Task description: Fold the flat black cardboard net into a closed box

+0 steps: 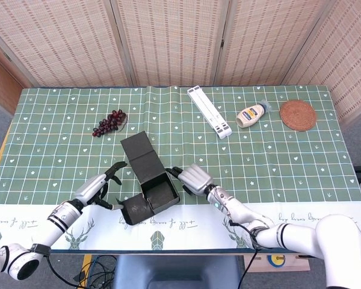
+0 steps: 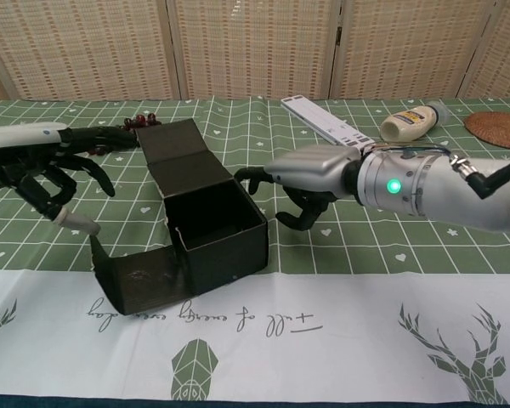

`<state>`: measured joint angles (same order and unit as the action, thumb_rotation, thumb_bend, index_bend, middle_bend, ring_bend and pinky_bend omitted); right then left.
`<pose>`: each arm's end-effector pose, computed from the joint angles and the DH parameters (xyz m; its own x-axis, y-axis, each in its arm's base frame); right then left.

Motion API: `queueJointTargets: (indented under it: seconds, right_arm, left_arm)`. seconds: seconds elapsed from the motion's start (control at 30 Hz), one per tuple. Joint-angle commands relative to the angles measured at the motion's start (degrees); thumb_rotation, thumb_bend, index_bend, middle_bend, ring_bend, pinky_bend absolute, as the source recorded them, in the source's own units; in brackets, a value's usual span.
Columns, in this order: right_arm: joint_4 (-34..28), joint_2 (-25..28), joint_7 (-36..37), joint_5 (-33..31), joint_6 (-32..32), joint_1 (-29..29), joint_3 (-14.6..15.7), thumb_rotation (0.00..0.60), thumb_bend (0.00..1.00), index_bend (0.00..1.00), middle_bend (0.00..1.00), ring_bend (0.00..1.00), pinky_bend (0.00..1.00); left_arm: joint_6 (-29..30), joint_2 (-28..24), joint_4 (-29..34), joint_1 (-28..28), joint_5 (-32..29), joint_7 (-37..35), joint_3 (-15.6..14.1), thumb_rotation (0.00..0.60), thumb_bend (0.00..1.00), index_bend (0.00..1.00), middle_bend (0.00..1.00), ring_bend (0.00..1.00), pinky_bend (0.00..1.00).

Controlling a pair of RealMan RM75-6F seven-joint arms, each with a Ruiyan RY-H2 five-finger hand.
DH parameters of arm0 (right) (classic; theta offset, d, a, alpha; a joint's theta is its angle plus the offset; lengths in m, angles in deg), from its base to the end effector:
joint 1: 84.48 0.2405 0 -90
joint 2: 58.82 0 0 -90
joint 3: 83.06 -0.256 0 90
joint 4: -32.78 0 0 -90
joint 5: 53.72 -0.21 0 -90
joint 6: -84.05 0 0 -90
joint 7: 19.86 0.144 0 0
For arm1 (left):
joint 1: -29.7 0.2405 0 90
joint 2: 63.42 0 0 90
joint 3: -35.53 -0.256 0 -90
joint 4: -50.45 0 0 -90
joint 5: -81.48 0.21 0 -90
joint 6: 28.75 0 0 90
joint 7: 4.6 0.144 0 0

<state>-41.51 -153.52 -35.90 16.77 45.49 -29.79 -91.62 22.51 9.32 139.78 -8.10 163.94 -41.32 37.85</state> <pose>-0.0958 -0.3579 -0.0755 0.6425 -0.3148 0.6986 -0.6818 -0.6510 0.3337 -0.2005 0.3117 0.0400 -0.0984 0.5735 0.8133 0.9586 -0.1649 0.2322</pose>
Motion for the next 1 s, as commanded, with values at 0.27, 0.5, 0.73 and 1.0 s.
queueJointTargets:
  seconds: [0.27,0.5,0.73,1.0]
  right_arm:
    - [-4.59,3.94,14.06,-1.12,-1.94,-5.47,0.04,0.6,0.13,0.0,0.12,0.68,0.95]
    - [-3.28,1.25,22.87,-2.98,0.29,-6.35,-1.33,0.6,0.0,0.0,0.1,0.68,0.96]
    - [-0.58,-2.01,28.06,-3.45,2.86,-5.22,-3.09,0.6,0.0,0.0,0.08,0.68,0.97]
    - [4.48,-7.42,30.51,-3.04,3.76,-3.27,-4.64,0.6,0.0,0.0,0.08,0.68,0.97]
  left_arm:
    - [0.21,-0.54,1.2,0.65,0.35,-0.7,-0.1,0.6,0.1,0.0,0.0,0.32,0.74]
    - [-0.3,-0.63,2.32,0.5,0.44,0.22,-0.05,0.6,0.1,0.0,0.0,0.32,0.74]
    - [-0.53,-0.46,2.39,0.51,0.26,0.36,0.15,0.6,0.1,0.0,0.0,0.32,0.74]
    - [0.09,-0.74,1.85,1.14,0.76,-0.68,-0.07,0.6,0.1,0.0,0.0,0.32,0.74]
